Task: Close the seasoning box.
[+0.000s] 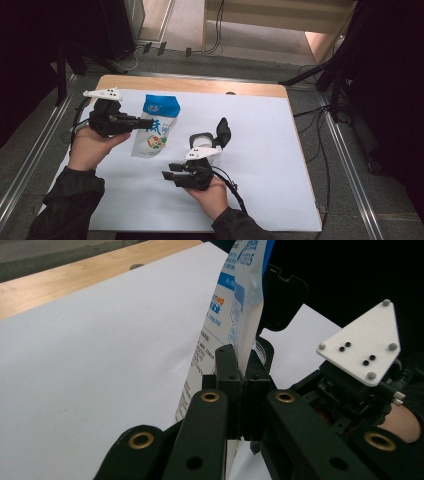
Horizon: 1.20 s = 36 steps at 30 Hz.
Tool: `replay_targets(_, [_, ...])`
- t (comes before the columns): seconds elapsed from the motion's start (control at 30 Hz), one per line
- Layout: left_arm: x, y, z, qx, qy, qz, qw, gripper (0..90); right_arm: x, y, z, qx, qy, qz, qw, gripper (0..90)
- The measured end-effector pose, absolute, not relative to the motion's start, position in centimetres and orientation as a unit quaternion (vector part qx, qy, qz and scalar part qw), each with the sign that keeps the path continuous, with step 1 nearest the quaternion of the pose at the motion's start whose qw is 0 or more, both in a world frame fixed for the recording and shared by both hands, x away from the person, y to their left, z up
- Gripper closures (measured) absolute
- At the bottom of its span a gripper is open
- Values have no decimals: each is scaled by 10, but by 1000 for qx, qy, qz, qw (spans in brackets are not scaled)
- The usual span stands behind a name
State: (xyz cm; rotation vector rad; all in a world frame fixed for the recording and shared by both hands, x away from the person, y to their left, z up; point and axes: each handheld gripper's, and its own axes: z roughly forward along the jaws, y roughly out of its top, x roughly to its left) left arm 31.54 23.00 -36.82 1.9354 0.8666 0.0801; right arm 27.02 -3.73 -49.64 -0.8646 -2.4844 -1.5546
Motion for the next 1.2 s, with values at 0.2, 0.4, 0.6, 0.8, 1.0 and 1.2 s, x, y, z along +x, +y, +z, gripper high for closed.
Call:
replay_targets(0.2, [322,230,-371,797,365,48,479,900,270,-49,-489,-278,-809,-517,38,614])
replay_targets(0.4, [329,232,-377,792,376,48,479,900,270,-62,-483,-271,-812,-515,32,605])
replay_targets(0.6, [333,235,-377,778,391,61,487,900,267,-79,-477,-274,-811,-516,29,602])
replay_targets(0.8, [340,238,-381,774,403,69,483,900,263,-99,-473,-277,-811,-514,29,593])
replay_targets(1.0, [352,237,-390,779,406,63,473,900,261,-119,-474,-291,-811,-507,20,586])
replay_targets(1.2, [362,237,-398,776,408,61,478,900,259,-133,-474,-301,-810,-504,9,582])
